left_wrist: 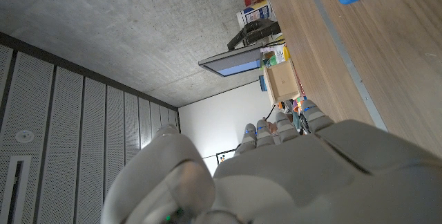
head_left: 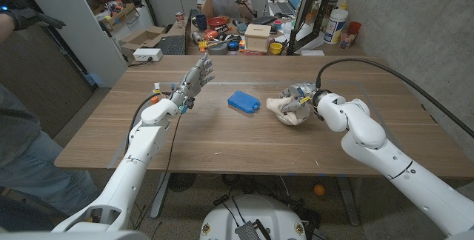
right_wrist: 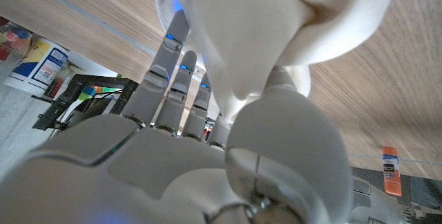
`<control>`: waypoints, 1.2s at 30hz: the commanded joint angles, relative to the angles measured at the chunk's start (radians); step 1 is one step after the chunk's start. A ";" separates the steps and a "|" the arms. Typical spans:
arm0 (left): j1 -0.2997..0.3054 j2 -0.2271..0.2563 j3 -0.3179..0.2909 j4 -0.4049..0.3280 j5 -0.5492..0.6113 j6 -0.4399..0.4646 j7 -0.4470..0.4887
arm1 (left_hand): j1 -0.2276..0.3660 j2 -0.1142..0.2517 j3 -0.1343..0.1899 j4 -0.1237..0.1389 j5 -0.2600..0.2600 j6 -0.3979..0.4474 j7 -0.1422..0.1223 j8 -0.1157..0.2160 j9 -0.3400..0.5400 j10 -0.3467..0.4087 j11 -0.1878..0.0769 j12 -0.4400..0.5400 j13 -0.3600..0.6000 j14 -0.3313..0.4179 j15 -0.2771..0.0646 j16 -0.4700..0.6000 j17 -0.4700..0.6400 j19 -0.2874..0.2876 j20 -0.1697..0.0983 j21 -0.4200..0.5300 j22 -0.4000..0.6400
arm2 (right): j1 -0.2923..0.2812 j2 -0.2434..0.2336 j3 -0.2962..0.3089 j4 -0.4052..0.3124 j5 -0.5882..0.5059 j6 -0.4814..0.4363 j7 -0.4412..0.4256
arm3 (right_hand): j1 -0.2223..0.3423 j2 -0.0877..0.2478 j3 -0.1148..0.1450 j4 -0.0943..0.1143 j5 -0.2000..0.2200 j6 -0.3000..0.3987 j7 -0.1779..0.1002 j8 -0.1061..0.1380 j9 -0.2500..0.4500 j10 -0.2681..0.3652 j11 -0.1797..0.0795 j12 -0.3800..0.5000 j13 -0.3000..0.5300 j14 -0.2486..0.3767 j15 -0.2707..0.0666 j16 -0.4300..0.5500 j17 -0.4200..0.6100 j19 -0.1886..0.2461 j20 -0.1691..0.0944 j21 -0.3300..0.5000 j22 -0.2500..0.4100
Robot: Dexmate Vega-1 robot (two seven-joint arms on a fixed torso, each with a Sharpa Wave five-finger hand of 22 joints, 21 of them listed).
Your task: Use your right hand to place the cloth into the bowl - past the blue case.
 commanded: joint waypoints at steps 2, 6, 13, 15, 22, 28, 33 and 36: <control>-0.005 -0.001 0.000 0.011 -0.004 -0.007 -0.008 | 0.007 0.009 -0.006 0.000 0.000 0.001 0.000 0.005 0.003 0.002 -0.001 0.003 0.006 0.002 0.000 0.001 0.003 0.003 0.008 -0.003 0.003 | 0.041 -0.002 -0.011 -0.032 -0.047 0.018 0.072 | -0.014 0.000 -0.009 0.002 0.006 -0.006 0.000 -0.005 0.001 -0.015 0.001 -0.008 0.000 -0.015 0.002 -0.002 -0.002 -0.012 0.010 -0.013 0.002; -0.005 0.000 -0.001 0.012 -0.005 -0.010 -0.011 | 0.007 0.009 -0.007 0.000 0.000 0.001 0.000 0.005 0.003 0.002 -0.001 0.003 0.006 0.002 0.001 0.001 0.003 0.003 0.009 -0.003 0.003 | 0.042 0.000 -0.007 -0.043 -0.061 0.021 0.085 | -0.019 -0.001 -0.011 0.004 0.008 -0.004 0.000 -0.004 0.001 -0.019 0.003 -0.010 -0.002 -0.020 0.000 -0.002 -0.004 -0.016 0.014 -0.017 0.002; -0.007 0.000 -0.002 0.013 -0.008 -0.013 -0.016 | 0.008 0.009 -0.008 0.000 -0.001 0.002 0.000 0.004 0.003 0.003 -0.002 0.003 0.006 0.002 0.002 0.001 0.003 0.003 0.008 -0.003 0.003 | 0.045 0.000 0.004 -0.071 -0.084 0.024 0.113 | -0.022 0.002 -0.012 0.006 0.010 0.005 -0.002 0.001 0.000 -0.020 0.001 -0.011 -0.003 -0.019 -0.007 0.001 -0.007 -0.020 0.014 -0.023 0.002; -0.007 0.000 -0.002 0.013 -0.008 -0.011 -0.016 | 0.008 0.009 -0.009 0.000 -0.001 0.002 0.000 0.004 0.003 0.002 -0.001 0.003 0.006 0.002 0.003 0.001 0.003 0.003 0.008 -0.004 0.003 | 0.048 -0.002 0.008 -0.082 -0.090 0.028 0.125 | -0.022 0.003 -0.012 0.006 0.011 0.006 -0.003 0.001 0.000 -0.020 0.001 -0.011 -0.004 -0.019 -0.010 0.002 -0.007 -0.024 0.013 -0.025 0.003; -0.013 0.002 -0.001 0.017 -0.007 -0.013 -0.021 | 0.008 0.010 -0.010 0.000 -0.001 0.002 0.000 0.004 0.003 0.002 0.000 0.003 0.006 0.002 0.001 0.001 0.003 0.003 0.008 -0.004 0.003 | 0.054 0.002 0.029 -0.111 -0.123 0.033 0.134 | -0.012 0.003 -0.010 0.000 0.016 0.016 -0.007 0.005 0.000 -0.020 -0.007 -0.011 -0.006 -0.023 -0.016 0.002 -0.012 -0.035 0.014 -0.035 0.003; -0.015 0.003 -0.001 0.016 -0.006 -0.012 -0.021 | 0.009 0.011 -0.011 0.000 -0.001 0.002 0.000 0.003 0.003 0.003 0.001 0.003 0.006 0.002 0.001 0.001 0.003 0.003 0.008 -0.004 0.003 | 0.050 0.012 0.057 -0.132 -0.142 0.025 0.118 | -0.009 0.002 -0.010 -0.002 0.018 0.019 -0.011 0.005 -0.001 -0.018 -0.012 -0.011 -0.008 -0.022 -0.018 0.004 -0.014 -0.037 0.013 -0.038 0.003; -0.015 0.004 -0.002 0.013 -0.005 -0.014 -0.020 | 0.009 0.011 -0.012 0.000 -0.001 0.002 0.000 0.003 0.003 0.001 0.002 0.002 0.006 0.002 0.001 0.000 0.003 0.003 0.007 -0.004 0.003 | 0.003 0.033 0.113 -0.142 -0.099 0.026 0.002 | -0.012 0.006 -0.013 -0.001 0.026 0.045 -0.012 0.015 -0.001 0.017 -0.019 0.002 -0.012 0.008 -0.037 0.017 -0.020 -0.021 -0.007 -0.042 0.005; -0.014 0.004 -0.003 0.011 -0.006 -0.013 -0.021 | 0.010 0.012 -0.012 0.000 -0.001 0.002 0.000 0.003 0.003 0.002 0.003 0.002 0.006 0.002 0.001 0.000 0.003 0.003 0.007 -0.004 0.003 | -0.041 0.058 0.166 -0.133 -0.019 0.041 -0.119 | -0.004 0.010 -0.011 -0.004 0.030 0.055 -0.012 0.018 0.001 0.029 -0.029 0.007 -0.014 0.012 -0.046 0.018 -0.024 -0.022 -0.020 -0.048 0.005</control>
